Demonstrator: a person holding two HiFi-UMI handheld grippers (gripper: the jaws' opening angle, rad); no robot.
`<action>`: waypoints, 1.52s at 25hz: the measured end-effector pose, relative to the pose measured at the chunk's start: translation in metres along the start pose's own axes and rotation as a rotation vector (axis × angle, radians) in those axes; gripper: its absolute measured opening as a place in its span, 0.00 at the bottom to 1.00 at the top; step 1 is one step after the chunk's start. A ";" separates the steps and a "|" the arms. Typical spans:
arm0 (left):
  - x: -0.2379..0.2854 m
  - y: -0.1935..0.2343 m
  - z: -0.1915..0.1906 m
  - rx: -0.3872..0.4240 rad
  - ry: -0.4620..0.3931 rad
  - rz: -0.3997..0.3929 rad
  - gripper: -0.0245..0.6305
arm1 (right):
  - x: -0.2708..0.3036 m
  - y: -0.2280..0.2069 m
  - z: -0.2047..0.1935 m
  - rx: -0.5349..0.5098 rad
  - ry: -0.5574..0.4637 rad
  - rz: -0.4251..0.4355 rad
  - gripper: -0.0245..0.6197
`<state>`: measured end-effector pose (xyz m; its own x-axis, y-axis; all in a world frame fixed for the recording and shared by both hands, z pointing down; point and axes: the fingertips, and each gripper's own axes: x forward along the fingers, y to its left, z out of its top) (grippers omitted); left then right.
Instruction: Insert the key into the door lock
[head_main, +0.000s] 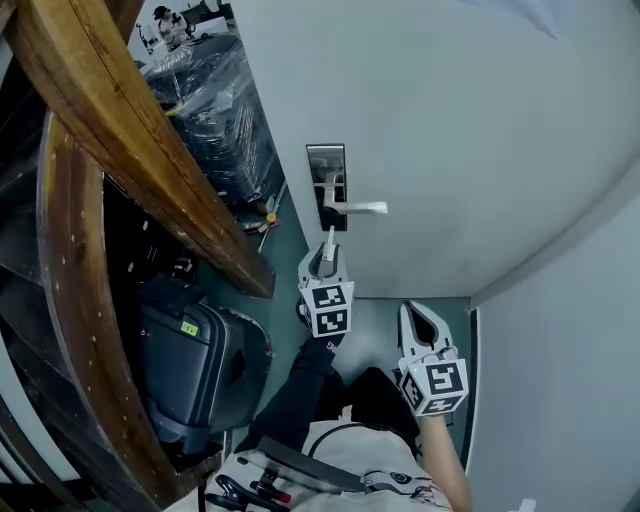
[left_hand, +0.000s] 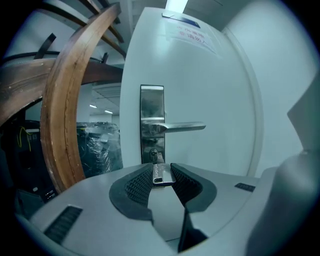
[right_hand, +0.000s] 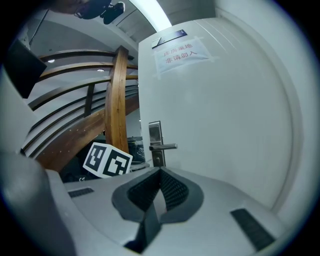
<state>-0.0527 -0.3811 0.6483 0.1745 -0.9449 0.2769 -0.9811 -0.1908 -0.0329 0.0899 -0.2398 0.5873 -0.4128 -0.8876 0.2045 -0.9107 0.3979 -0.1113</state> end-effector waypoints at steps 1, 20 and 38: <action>0.007 0.002 -0.003 -0.002 -0.002 0.001 0.22 | 0.003 -0.003 -0.005 0.000 -0.001 -0.006 0.05; 0.057 0.013 -0.006 -0.017 -0.028 0.017 0.22 | 0.042 -0.023 -0.029 0.014 0.004 -0.012 0.05; 0.072 0.013 0.001 -0.014 0.031 0.051 0.22 | 0.045 -0.036 -0.028 0.032 0.005 -0.030 0.05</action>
<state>-0.0527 -0.4517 0.6664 0.1216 -0.9445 0.3050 -0.9897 -0.1386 -0.0347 0.1035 -0.2879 0.6279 -0.3859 -0.8977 0.2128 -0.9215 0.3639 -0.1358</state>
